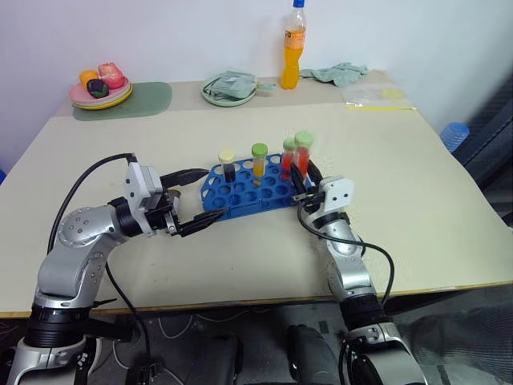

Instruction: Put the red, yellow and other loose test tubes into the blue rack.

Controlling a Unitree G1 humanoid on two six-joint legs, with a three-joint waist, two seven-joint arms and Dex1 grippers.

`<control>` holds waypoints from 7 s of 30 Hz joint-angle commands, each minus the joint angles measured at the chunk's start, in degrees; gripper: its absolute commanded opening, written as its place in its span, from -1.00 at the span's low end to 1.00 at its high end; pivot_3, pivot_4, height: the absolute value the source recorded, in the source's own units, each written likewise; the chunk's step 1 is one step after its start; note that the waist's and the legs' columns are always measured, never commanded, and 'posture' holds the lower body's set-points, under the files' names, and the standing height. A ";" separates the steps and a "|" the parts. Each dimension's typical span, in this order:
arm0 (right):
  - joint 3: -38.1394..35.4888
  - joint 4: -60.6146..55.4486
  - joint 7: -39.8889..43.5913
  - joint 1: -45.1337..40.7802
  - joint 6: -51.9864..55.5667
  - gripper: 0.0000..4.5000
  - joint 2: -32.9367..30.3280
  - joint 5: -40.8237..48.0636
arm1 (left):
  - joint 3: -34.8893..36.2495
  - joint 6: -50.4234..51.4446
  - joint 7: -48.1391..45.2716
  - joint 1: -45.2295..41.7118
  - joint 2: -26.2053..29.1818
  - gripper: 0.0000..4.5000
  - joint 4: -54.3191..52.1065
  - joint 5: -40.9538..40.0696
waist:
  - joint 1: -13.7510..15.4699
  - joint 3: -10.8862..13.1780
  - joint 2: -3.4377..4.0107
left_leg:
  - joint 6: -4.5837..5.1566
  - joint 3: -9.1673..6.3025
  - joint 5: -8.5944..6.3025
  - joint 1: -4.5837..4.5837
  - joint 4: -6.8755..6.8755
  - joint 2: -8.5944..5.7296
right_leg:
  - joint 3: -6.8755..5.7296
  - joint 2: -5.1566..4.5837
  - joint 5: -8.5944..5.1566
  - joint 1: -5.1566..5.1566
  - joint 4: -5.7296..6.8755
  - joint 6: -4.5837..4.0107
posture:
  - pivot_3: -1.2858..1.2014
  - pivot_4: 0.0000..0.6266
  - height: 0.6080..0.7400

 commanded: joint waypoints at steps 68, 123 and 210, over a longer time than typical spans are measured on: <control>15.46 -2.10 20.66 -26.02 111.42 0.62 -54.43 24.78 | 0.85 3.09 -0.59 7.02 -3.26 1.00 -9.19 -6.85 | 1.85 0.09 0.08 | 0.36 0.13 -0.21 -0.53 0.17 0.04 | -0.22 -0.16 -0.01 0.00 -0.81 0.03 | 0.03 -0.52 1.00; -1.42 0.15 1.52 -0.90 3.71 -0.64 0.20 1.05 | 1.50 0.68 -2.66 2.55 -0.14 1.00 -2.37 -3.76 | 0.01 0.14 0.26 | -0.18 0.10 0.09 -0.39 0.04 0.04 | -0.04 -0.04 0.00 -0.35 -0.07 0.03 | 0.03 -0.52 1.00; 5.13 -17.61 9.68 -28.45 111.42 0.99 -41.69 29.98 | -1.66 -3.33 -2.21 2.47 -3.18 1.00 -1.91 -1.31 | 0.42 0.15 0.26 | 0.27 0.14 -0.15 -0.57 0.17 -0.03 | -0.14 -0.24 -0.01 -0.28 -0.30 0.01 | 0.03 -0.52 1.00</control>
